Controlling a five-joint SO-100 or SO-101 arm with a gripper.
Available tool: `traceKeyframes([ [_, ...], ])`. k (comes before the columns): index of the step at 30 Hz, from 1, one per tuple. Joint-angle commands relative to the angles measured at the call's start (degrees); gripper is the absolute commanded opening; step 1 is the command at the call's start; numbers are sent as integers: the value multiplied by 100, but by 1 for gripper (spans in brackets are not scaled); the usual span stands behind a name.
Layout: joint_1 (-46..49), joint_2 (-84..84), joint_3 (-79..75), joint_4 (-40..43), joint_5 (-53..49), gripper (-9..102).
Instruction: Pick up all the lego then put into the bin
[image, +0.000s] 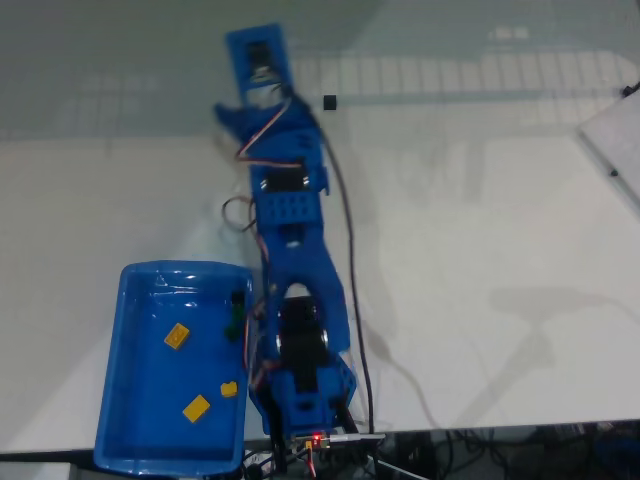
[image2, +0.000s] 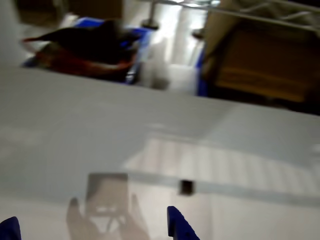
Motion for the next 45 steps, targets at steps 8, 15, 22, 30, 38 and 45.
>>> traceKeyframes([
  [8, 984, -2549, -905, -1617, -369, 39],
  [15, 1397, -3735, -1793, -1644, 62, 39],
  [22, 1477, -4808, -2470, -1749, 158, 39],
  [30, 1459, -5651, -3103, -1793, 176, 39],
  [38, 1204, -6064, -3480, -1749, 316, 39],
  [45, 1028, -6319, -3656, -1740, 369, 34],
])
